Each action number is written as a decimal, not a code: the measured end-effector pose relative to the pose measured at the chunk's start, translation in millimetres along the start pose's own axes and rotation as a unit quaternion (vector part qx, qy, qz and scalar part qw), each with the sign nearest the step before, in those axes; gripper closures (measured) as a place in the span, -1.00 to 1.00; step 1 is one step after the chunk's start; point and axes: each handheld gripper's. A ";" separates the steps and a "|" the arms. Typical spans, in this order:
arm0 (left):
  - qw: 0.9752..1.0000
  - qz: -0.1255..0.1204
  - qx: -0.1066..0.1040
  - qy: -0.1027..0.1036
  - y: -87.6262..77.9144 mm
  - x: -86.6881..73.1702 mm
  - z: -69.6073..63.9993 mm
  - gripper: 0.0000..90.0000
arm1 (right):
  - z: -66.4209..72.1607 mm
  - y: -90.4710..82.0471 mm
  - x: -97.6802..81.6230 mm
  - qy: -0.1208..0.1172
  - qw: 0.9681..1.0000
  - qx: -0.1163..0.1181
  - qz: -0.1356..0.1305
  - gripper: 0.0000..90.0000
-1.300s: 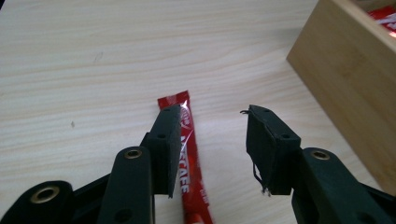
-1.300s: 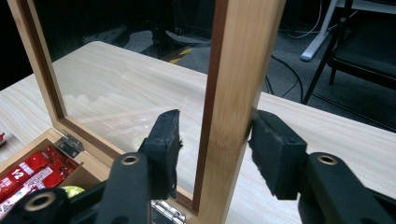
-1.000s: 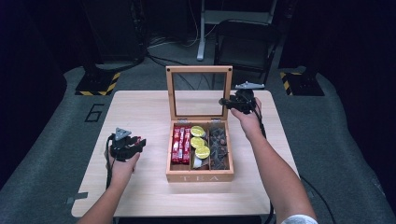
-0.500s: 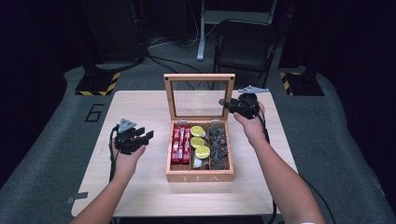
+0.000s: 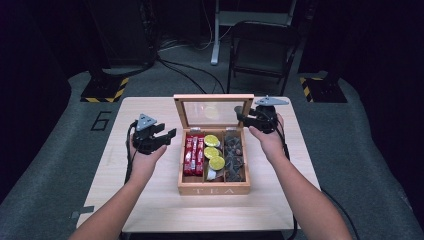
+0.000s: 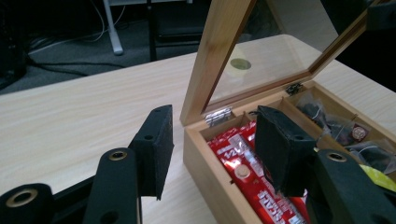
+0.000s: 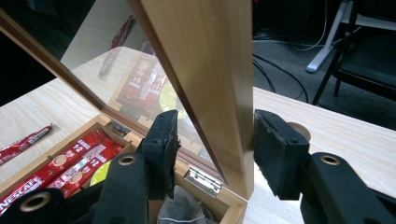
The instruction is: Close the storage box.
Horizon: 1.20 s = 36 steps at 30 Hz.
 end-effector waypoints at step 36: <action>0.998 -0.031 -0.028 0.040 -16.4 24.9 -38.4 0.14 | 6.2 -31.3 -34.0 -0.005 0.999 0.040 -0.011 -0.06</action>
Point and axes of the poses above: each handheld gripper's, and its own axes: y roughly forward along the jaws, x roughly out of its top, z roughly to its left, and after that the axes turned 1 degree about y, right-handed
